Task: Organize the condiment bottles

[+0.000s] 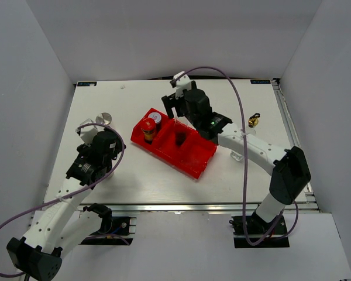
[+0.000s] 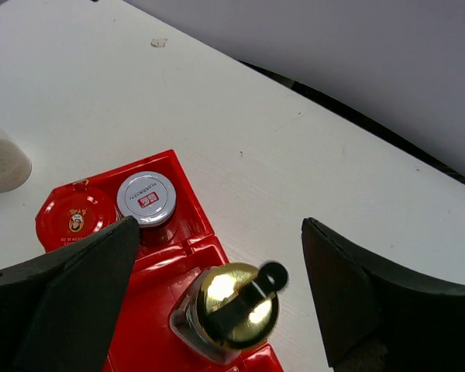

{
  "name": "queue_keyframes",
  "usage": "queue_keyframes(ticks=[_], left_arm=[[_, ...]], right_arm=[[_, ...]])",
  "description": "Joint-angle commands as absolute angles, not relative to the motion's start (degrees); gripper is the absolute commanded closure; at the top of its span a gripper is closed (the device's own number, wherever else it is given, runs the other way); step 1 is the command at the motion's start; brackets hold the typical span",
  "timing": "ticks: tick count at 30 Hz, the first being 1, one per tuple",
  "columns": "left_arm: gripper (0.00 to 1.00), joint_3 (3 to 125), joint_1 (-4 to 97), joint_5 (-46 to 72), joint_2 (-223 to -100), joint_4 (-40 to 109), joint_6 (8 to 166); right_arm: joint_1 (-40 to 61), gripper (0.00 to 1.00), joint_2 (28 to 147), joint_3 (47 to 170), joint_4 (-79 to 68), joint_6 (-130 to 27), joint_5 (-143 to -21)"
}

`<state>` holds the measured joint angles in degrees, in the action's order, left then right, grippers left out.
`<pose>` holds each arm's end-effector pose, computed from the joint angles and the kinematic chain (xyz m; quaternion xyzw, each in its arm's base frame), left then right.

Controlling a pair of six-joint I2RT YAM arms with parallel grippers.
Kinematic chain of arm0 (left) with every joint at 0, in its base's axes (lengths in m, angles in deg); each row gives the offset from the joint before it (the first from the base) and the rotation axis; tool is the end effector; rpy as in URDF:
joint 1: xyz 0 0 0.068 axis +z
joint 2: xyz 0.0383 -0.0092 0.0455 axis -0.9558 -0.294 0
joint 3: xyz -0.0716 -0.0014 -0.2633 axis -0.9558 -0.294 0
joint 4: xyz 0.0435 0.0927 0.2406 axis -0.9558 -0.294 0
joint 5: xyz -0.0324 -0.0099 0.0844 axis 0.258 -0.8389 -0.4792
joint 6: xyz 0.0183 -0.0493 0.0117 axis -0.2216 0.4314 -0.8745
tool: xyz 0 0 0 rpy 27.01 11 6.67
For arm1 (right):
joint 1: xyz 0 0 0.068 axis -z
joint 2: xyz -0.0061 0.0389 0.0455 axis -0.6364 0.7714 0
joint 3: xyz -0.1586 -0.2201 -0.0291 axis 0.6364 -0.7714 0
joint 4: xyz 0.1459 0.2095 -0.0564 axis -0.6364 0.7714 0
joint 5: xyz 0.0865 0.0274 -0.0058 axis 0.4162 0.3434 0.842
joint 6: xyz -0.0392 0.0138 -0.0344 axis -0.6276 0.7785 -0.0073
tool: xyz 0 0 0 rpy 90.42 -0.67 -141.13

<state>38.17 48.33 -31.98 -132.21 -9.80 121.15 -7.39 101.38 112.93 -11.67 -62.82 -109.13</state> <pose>0.1537 -0.0468 0.2945 -0.2828 0.8308 0.0176 0.4791 0.2832 0.2848 0.3528 -0.2272 0.7249 0.1058 0.6417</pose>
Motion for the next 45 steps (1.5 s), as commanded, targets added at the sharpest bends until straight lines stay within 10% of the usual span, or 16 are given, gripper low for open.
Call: queue_keyframes(ticks=[1,21,36,45], left_arm=[[0.02,37.7,48.5,-31.9,-131.2,-9.3,121.1],[0.02,37.2,48.4,-29.1,-129.3,-8.0,120.5],[0.02,36.7,48.5,-29.4,-127.7,-8.1,120.8],[0.02,36.7,48.4,-29.3,-127.2,-8.1,120.8]], right_arm=[[-7.2,0.11,95.0,114.1,-11.8,-63.6,-110.4],[5.5,0.11,67.7,112.6,35.8,-39.2,-135.9],[15.8,0.12,69.6,100.6,30.0,-39.7,-124.7],[17.5,0.66,71.4,96.5,21.8,-41.6,-129.8]])
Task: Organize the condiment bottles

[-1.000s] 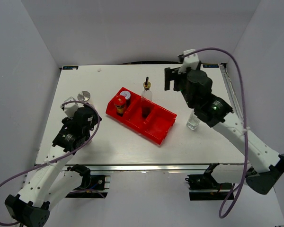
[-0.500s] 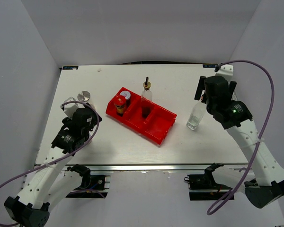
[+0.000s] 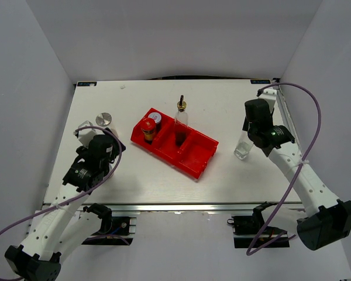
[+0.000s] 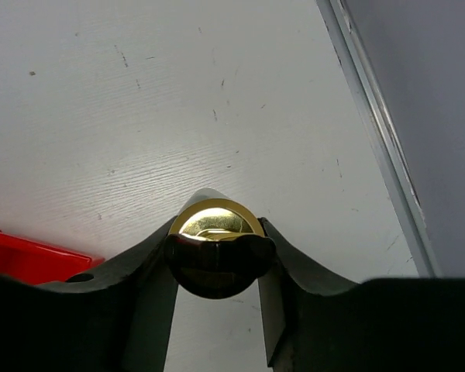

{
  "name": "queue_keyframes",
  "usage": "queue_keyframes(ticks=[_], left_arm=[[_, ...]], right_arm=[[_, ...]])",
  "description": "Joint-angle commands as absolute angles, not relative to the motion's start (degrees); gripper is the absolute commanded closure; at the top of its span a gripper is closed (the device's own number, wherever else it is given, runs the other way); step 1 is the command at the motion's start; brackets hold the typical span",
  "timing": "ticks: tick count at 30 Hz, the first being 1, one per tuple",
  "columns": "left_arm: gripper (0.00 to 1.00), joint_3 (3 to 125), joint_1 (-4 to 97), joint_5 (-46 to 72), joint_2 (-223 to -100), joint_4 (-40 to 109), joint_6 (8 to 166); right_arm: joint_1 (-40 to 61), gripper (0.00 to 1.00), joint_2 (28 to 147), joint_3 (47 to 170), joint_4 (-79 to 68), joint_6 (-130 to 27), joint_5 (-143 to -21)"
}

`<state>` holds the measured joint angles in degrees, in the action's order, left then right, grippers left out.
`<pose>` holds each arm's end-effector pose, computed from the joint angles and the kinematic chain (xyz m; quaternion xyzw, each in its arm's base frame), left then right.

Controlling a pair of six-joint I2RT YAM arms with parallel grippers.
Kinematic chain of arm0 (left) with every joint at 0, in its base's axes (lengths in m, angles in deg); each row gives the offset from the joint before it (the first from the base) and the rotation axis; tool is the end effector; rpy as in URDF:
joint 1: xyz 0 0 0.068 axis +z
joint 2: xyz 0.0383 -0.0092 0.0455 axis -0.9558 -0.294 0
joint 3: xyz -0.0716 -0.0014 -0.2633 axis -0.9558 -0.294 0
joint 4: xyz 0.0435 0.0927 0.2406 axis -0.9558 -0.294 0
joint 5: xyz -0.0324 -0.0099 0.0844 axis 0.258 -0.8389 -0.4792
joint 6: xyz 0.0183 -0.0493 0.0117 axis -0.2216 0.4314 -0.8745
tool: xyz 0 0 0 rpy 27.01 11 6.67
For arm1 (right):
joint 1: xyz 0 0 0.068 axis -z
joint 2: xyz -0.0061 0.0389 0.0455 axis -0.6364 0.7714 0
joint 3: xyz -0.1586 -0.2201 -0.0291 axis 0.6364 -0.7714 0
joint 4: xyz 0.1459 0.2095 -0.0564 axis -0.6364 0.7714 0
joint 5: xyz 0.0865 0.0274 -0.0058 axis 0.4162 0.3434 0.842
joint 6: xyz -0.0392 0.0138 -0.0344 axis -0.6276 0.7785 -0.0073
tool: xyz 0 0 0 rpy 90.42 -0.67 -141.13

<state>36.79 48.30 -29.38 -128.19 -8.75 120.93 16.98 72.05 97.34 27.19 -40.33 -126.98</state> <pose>0.1432 -0.0436 0.2969 -0.2797 0.8250 -0.0187 0.4907 0.2319 0.0725 0.3503 0.1149 0.8432 -0.1175 0.5118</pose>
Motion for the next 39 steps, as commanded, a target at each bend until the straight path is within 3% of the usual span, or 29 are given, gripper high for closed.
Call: queue_keyframes(ticks=[1,4,7,14,27,35,39], left_arm=[[0.02,36.7,48.4,-29.3,-127.2,-8.1,120.7],[0.02,36.9,48.5,-29.2,-127.2,-8.1,120.7],[0.02,36.8,48.4,-29.2,-127.3,-8.1,120.7],[0.02,36.4,48.4,-28.8,-126.4,-8.0,120.8],[0.02,36.7,48.4,-27.8,-126.8,-7.5,120.1],[0.02,36.4,48.4,-27.5,-126.8,-7.2,119.8],[0.02,36.4,48.4,-27.6,-127.0,-7.2,119.8]], right_arm=[[17.4,0.77,71.1,96.0,20.6,-42.1,-129.6],[17.4,0.92,70.3,97.5,20.1,-43.6,-127.7],[17.5,1.0,69.3,100.6,20.3,-45.6,-123.5],[16.6,1.0,67.9,115.9,20.7,-50.4,-105.2],[15.2,1.0,69.6,127.3,20.9,-48.4,-65.8],[8.9,1.0,73.4,127.7,18.5,-48.6,-63.7],[-0.5,1.0,77.8,130.5,19.6,-51.5,-68.6]])
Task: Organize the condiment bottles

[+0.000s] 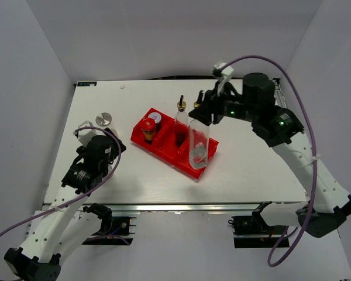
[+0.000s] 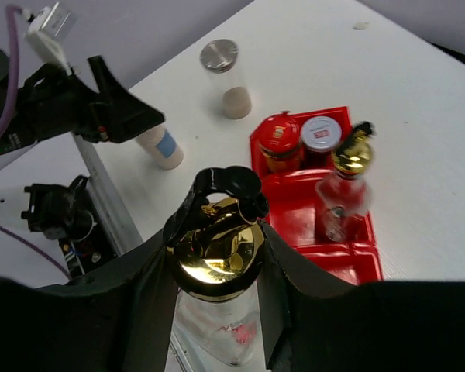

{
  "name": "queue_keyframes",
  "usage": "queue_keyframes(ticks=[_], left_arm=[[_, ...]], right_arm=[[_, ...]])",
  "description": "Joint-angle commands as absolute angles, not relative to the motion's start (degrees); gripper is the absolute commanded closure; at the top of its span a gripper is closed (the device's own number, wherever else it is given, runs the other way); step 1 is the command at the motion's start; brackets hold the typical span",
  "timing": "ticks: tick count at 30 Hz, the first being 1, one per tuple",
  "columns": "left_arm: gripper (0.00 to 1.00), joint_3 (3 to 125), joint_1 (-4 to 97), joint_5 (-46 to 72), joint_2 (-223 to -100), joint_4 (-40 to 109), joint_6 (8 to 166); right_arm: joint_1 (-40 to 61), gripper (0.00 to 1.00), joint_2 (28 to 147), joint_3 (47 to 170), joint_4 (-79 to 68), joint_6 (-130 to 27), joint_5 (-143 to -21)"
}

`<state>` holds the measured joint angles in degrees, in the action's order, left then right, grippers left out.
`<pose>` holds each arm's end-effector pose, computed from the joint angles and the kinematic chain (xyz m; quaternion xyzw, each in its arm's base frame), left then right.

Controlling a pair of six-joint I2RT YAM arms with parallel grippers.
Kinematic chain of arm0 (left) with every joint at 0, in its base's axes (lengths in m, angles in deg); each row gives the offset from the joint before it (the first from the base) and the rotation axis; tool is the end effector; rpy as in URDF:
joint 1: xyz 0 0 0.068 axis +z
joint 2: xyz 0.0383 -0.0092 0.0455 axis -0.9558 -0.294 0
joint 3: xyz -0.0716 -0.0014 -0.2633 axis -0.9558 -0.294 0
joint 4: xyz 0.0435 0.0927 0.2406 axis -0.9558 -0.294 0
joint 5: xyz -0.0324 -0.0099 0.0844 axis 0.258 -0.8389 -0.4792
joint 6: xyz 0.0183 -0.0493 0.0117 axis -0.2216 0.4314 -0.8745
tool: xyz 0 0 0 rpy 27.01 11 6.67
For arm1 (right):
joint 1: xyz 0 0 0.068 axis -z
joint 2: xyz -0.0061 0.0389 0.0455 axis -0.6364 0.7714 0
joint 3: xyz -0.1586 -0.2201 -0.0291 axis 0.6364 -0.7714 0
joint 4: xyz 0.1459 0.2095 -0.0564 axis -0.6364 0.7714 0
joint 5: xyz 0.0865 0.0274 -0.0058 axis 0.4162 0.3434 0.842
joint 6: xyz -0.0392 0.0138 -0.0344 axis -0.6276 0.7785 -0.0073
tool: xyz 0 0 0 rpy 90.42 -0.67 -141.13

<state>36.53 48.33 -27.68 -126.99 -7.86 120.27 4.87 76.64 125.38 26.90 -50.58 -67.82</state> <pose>0.1407 -0.0433 0.2990 -0.2726 0.8241 -0.0368 0.4952 0.1908 0.1475 0.4896 -0.2932 0.7081 0.3585 0.5331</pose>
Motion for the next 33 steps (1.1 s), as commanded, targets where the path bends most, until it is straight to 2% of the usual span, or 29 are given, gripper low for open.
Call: queue_keyframes(ticks=[1,20,26,33], left_arm=[[0.02,36.3,48.4,-27.6,-126.9,-7.2,119.8],[0.02,36.1,48.4,-29.1,-126.8,-8.1,120.5],[0.02,35.9,48.4,-28.9,-126.7,-7.7,120.4],[0.02,36.0,48.4,-29.0,-127.1,-8.0,120.4]], right_arm=[[-1.7,1.0,78.3,130.7,19.4,-51.7,-69.5],[-5.4,1.0,90.6,125.8,6.9,-53.6,-75.2],[-5.6,1.0,91.3,119.7,2.9,-55.9,-78.9],[-5.7,1.0,92.4,118.7,-0.2,-55.2,-80.6]])
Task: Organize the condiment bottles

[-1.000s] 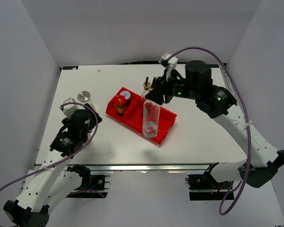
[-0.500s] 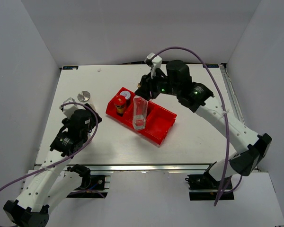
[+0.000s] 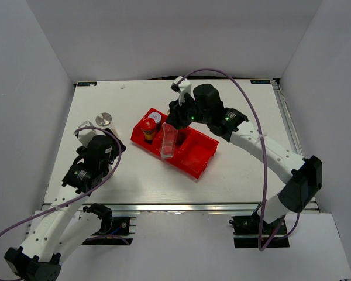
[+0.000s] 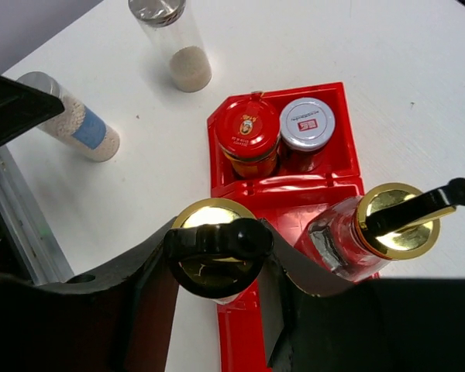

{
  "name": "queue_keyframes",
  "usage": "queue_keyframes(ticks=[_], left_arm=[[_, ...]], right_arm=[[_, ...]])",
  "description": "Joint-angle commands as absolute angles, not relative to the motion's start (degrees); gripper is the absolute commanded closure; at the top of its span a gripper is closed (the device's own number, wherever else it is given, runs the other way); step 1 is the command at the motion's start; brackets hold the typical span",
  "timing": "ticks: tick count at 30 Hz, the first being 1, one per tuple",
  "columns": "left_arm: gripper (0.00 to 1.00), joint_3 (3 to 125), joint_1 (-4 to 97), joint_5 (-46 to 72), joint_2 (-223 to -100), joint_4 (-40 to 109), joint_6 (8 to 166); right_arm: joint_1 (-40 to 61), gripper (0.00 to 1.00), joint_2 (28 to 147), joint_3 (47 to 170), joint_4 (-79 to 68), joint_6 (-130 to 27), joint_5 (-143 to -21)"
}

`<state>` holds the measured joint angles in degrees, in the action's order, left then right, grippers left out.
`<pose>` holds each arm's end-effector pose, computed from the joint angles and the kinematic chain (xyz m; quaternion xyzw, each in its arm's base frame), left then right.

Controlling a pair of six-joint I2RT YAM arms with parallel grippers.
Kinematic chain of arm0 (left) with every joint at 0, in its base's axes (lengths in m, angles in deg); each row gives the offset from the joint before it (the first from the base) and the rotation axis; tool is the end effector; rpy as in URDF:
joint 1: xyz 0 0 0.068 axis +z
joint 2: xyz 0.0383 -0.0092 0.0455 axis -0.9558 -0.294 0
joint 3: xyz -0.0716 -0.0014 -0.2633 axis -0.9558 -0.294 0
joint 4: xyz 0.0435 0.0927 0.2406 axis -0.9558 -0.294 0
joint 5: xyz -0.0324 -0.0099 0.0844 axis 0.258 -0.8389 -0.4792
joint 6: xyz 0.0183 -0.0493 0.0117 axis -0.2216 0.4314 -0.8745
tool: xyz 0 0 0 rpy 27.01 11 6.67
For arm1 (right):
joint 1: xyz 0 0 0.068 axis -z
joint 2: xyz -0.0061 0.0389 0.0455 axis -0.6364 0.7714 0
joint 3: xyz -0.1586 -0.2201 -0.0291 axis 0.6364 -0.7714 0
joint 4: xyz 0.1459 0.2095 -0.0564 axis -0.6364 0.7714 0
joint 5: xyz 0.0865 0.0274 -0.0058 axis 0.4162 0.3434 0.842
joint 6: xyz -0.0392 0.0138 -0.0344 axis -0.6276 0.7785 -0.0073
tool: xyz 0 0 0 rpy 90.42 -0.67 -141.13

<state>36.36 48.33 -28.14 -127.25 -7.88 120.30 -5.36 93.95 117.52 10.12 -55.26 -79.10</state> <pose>0.1414 -0.0434 0.2976 -0.2736 0.8245 -0.0315 0.4943 0.2507 0.2583 0.3880 -0.3395 0.7393 0.2988 0.4988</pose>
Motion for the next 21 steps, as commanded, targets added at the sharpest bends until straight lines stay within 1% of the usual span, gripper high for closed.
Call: queue_keyframes(ticks=[1,8,12,18,19,20,21], left_arm=[[0.02,35.9,48.4,-29.0,-127.0,-8.0,120.5],[0.02,36.0,48.4,-29.3,-127.4,-8.1,120.6],[0.02,36.0,48.4,-29.7,-127.5,-8.1,120.7],[0.02,36.1,48.4,-29.7,-127.9,-8.1,120.7],[0.02,36.1,48.5,-29.7,-128.0,-8.1,120.8],[0.02,36.1,48.4,-29.8,-128.2,-8.2,120.8],[0.02,36.1,48.4,-29.8,-128.1,-8.2,120.8]], right_arm=[[-5.8,1.0,92.4,118.5,-0.6,-55.2,-81.4],[-6.5,1.0,93.1,117.6,-4.1,-54.4,-94.6],[-6.9,1.0,93.4,116.1,-4.7,-53.5,-94.7],[-7.0,1.0,92.0,108.0,-10.9,-50.1,-93.5],[-7.1,0.97,91.9,106.9,-11.8,-49.7,-93.0],[-7.1,0.91,91.8,106.5,-12.0,-49.3,-92.6],[-7.1,0.81,91.5,106.1,-12.2,-48.9,-91.7]])
